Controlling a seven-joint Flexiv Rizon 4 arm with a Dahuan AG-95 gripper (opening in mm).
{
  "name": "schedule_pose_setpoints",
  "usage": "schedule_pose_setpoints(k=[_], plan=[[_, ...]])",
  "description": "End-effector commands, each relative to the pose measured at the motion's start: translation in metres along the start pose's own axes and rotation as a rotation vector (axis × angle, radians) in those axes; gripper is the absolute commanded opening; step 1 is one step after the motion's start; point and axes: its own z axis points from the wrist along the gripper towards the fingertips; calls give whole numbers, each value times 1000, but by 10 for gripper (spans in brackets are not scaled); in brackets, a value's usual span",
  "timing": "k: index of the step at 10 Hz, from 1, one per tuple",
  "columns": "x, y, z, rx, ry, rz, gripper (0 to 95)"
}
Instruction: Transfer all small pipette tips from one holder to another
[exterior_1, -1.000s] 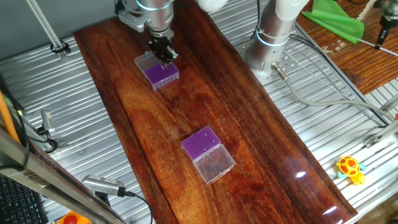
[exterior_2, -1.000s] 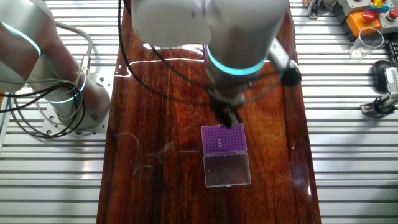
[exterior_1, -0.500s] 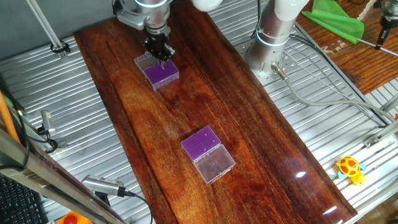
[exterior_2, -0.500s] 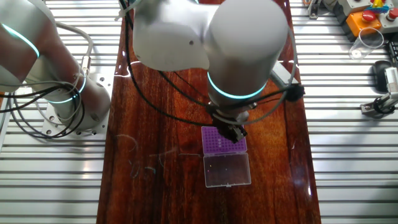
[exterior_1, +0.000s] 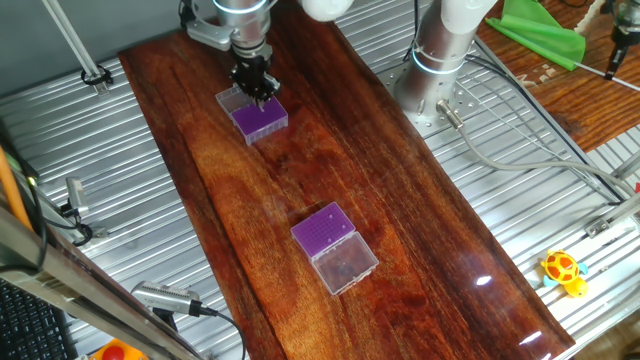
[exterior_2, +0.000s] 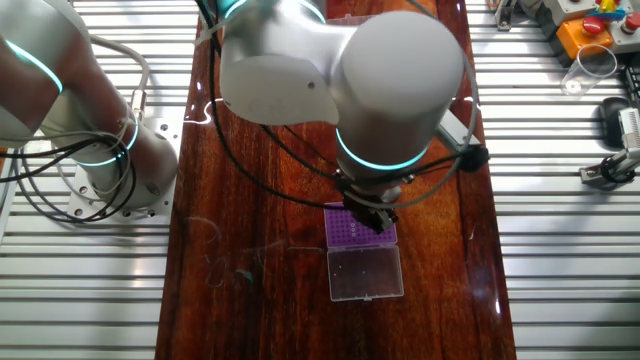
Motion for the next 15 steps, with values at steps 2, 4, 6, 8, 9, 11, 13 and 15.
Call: schedule_pose_setpoints(k=[2,4,6,8,9,11,13,15], plan=[[0,1,4,1,-3,1,0],[1,1,5,3,-4,2,0],[1,1,6,3,-5,0,0],[2,1,7,4,-7,0,0],[2,1,8,5,-7,0,0],[2,1,9,6,-8,1,0],[2,1,10,7,-10,1,0],[4,1,12,8,-13,0,0]])
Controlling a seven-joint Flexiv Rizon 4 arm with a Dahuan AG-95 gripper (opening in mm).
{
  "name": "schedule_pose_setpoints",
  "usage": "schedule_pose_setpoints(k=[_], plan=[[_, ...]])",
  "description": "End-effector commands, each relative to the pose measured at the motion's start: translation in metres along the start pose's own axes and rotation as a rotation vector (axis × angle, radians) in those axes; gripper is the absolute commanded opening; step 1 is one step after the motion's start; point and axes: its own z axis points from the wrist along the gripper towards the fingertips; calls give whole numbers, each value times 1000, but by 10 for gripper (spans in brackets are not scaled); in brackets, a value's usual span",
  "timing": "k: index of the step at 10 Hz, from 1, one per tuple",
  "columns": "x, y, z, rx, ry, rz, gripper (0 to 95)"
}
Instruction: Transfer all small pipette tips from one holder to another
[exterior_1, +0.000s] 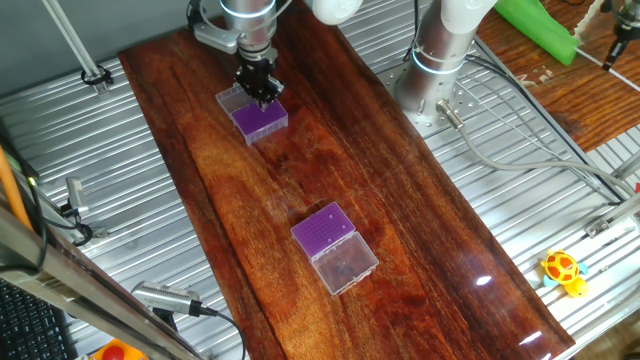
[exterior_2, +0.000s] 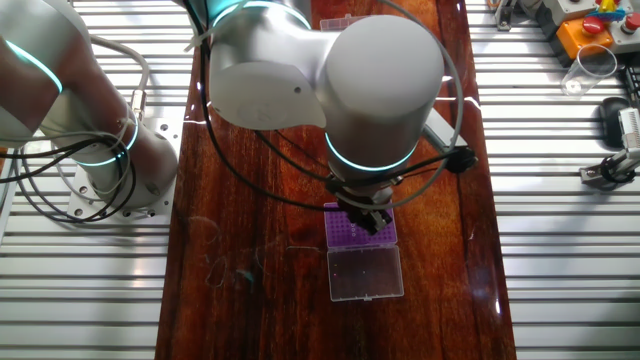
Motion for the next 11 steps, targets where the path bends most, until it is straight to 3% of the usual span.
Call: schedule_pose_setpoints(k=[1,5,6,11], plan=[[1,0,3,2,-2,1,0],[0,1,9,2,-5,5,0],[0,1,11,-2,-8,0,380],[0,2,10,-8,-13,1,380]])
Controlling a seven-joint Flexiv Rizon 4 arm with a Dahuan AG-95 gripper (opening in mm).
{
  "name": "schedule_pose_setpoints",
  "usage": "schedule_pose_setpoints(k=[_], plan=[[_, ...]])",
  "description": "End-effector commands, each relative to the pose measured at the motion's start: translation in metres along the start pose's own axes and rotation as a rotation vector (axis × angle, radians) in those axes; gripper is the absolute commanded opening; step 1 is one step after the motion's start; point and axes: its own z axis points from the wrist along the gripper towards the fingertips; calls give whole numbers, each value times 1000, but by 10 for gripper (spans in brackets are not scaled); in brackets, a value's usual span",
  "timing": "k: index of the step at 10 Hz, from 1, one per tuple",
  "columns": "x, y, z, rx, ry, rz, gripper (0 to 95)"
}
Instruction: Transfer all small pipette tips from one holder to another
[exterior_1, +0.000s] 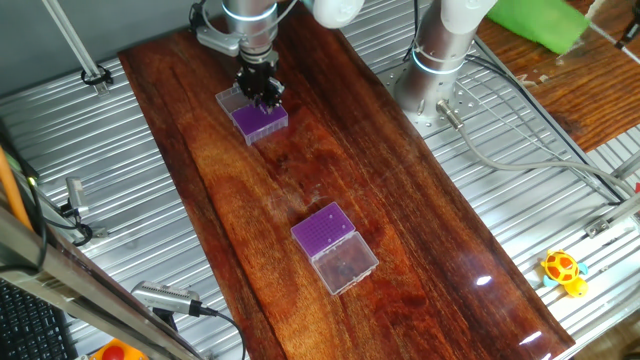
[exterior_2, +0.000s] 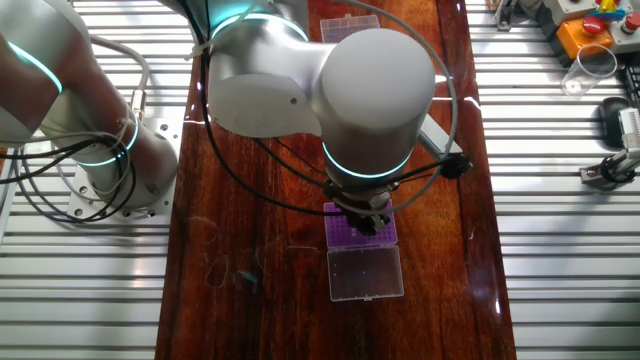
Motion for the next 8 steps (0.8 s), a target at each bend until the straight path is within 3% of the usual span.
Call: schedule_pose_setpoints(k=[1,3,4,5,6,8], plan=[[-3,2,-3,-6,-2,10,380],[-27,19,-15,-16,10,50,380],[-50,39,-25,-20,22,97,380],[-64,54,-29,-21,25,130,380],[-74,67,-31,-21,29,160,190],[-91,94,-32,-17,45,221,190]])
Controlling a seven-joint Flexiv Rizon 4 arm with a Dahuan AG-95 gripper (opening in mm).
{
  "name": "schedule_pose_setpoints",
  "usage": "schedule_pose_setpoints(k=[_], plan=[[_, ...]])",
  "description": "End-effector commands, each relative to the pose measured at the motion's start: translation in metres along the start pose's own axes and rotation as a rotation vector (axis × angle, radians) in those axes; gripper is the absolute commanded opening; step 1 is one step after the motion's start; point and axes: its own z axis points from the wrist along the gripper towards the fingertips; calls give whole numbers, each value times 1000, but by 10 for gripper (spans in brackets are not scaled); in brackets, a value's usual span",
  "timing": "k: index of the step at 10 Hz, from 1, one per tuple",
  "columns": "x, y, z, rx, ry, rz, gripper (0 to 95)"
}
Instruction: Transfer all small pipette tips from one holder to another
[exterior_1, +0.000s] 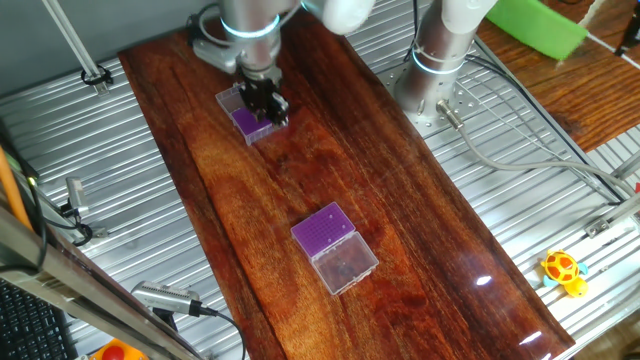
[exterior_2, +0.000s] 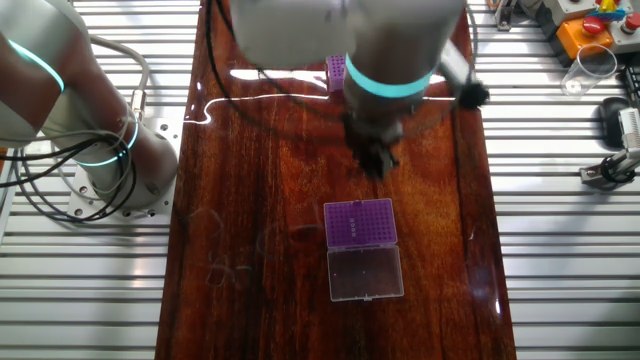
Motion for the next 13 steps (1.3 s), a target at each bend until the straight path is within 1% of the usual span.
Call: schedule_pose_setpoints(k=[1,2,3,4,6,7,9,11,12,13], plan=[[-12,24,-2,0,17,58,190],[-11,23,-4,-11,15,62,0],[-10,20,-5,-12,17,50,0],[-10,20,-5,-21,25,-12,0],[-10,20,-5,-36,40,-104,0],[-10,20,-5,-42,54,-142,0],[-10,20,-5,-49,61,-168,0],[-10,20,-5,-53,54,-169,0],[-14,31,0,-71,34,-147,0],[-26,53,6,-72,19,-113,0]])
